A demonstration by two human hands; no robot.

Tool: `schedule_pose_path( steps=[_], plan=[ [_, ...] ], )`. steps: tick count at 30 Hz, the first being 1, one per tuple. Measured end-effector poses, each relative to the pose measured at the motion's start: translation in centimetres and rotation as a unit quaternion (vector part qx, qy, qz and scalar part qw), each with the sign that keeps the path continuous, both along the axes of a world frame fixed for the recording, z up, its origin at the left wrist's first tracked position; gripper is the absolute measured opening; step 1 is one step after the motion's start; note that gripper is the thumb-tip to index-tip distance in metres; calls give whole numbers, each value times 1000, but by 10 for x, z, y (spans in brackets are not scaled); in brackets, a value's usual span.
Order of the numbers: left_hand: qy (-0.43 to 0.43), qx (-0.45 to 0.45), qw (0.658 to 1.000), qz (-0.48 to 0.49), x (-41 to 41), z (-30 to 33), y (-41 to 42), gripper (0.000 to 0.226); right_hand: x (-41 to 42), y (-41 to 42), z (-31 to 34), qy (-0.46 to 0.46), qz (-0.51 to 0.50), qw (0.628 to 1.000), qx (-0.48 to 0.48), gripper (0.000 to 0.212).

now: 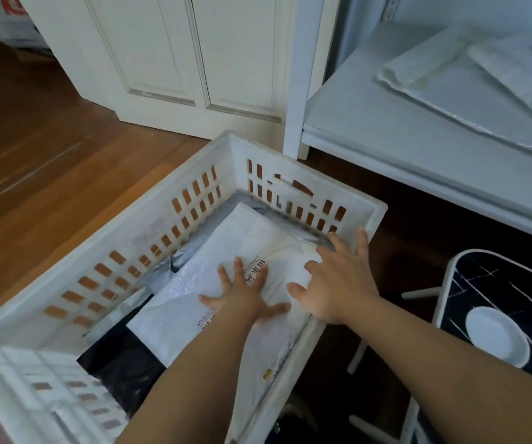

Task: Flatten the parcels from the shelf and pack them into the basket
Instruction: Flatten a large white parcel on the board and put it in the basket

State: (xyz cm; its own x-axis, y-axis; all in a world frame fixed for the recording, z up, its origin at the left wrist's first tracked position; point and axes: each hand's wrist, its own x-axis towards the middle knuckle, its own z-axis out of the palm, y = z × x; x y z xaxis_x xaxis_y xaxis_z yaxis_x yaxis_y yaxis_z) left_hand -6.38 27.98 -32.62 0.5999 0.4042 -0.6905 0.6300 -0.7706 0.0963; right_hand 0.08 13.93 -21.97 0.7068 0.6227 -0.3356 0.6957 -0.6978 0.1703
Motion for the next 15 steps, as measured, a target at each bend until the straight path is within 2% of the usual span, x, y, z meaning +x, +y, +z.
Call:
schedule_pose_path(
  steps=[6, 12, 15],
  plan=[
    [-24, -19, 999, -34, 18, 54, 4, 84, 9, -8, 7, 60, 42, 997, -6, 72],
    [-155, -21, 986, -65, 25, 132, -12, 68, -4, -58, 25, 133, 25, 986, 95, 71],
    [-206, -41, 975, -75, 40, 171, -40, 64, -9, -105, 40, 123, 22, 990, 68, 85]
  ],
)
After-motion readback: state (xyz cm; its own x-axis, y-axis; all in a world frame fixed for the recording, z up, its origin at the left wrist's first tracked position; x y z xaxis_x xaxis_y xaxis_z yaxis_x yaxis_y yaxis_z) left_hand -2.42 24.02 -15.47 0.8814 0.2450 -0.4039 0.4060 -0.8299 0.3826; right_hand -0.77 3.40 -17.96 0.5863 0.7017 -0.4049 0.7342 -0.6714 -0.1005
